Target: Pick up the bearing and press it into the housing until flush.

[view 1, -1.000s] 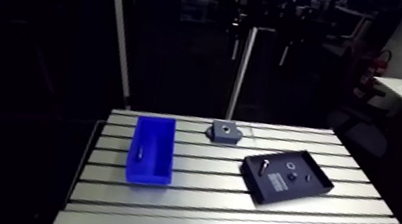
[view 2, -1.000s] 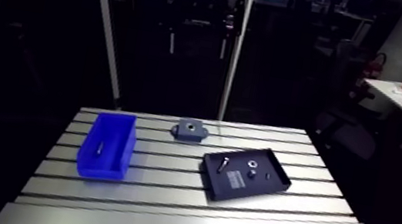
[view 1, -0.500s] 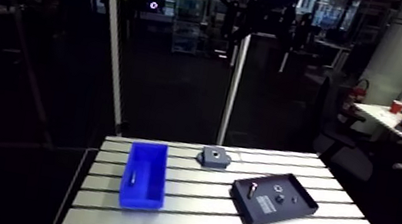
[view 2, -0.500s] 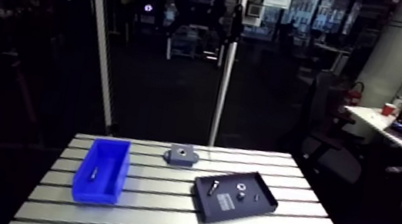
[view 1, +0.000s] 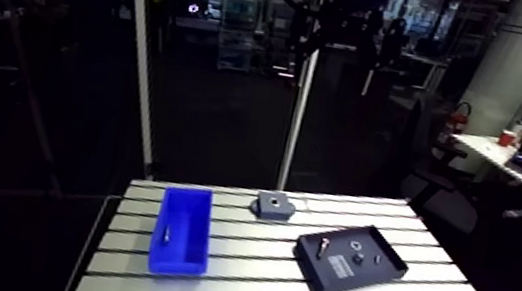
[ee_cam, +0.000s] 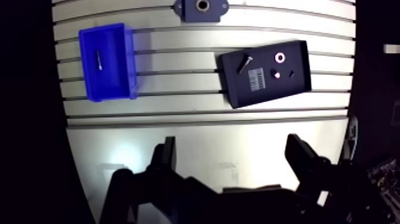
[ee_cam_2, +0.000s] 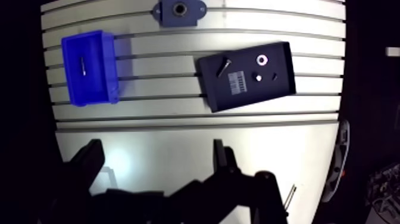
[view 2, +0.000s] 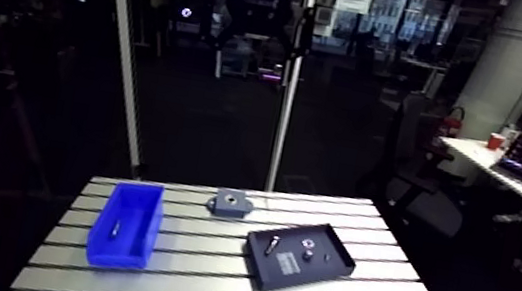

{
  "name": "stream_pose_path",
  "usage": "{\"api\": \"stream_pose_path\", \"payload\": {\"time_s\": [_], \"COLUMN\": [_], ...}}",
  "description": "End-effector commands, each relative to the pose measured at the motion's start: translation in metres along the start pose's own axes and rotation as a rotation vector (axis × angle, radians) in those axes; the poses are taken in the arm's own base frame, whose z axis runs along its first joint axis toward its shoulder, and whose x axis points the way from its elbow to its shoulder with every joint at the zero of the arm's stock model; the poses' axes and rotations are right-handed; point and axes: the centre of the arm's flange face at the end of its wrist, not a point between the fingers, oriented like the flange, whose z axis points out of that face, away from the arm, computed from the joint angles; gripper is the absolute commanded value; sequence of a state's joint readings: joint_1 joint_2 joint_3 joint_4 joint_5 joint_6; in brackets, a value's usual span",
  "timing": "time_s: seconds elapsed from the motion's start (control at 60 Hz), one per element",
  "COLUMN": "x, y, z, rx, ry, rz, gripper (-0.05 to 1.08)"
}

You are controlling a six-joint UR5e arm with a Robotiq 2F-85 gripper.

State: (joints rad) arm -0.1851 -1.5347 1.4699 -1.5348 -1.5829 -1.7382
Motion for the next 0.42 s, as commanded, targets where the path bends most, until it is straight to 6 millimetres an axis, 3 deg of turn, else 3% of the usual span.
{"api": "stream_pose_path", "payload": {"time_s": [0.017, 0.417], "x": [-0.0002, -0.0013], "y": [0.0017, 0.0007], "z": [0.0035, 0.0089], "rx": [0.001, 0.003], "ry": [-0.005, -0.015], "rz": [0.005, 0.003], "gripper": [0.01, 0.01]}}
